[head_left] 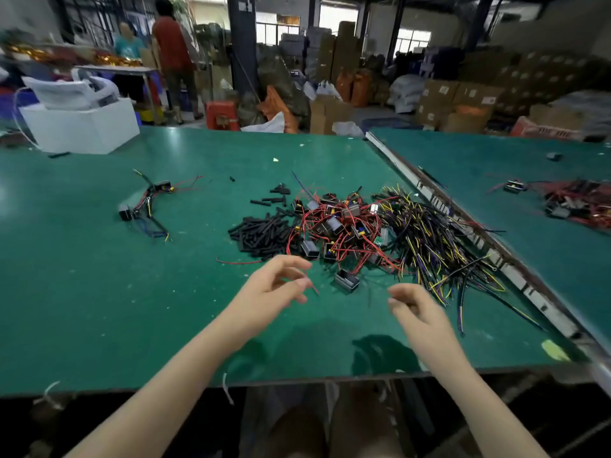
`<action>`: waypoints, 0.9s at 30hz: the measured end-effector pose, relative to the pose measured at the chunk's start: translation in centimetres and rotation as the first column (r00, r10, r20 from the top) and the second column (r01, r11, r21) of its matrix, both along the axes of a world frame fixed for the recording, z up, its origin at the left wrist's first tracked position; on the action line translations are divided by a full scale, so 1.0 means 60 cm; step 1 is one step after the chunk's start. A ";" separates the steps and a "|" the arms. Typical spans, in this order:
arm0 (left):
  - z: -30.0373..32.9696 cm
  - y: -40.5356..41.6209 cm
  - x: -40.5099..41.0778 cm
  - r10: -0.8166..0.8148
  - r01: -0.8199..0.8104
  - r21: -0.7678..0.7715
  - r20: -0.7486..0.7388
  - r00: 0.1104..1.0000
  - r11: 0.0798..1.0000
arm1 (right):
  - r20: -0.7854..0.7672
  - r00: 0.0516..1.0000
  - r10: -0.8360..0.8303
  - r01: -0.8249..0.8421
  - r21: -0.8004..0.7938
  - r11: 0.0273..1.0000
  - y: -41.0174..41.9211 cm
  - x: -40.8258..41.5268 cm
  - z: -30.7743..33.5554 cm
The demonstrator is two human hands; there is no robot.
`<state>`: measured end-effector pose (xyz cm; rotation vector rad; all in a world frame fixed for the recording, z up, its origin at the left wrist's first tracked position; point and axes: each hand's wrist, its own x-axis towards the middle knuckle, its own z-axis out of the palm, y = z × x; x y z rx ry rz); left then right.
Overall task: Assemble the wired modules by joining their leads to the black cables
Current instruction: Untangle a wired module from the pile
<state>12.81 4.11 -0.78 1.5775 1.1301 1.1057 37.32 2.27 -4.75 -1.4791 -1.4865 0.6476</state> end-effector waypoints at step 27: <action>-0.070 0.233 0.137 0.195 -0.199 0.111 0.049 0.980 0.974 | 0.483 0.872 -0.080 0.086 0.009 0.996 0.323 -0.023 0.033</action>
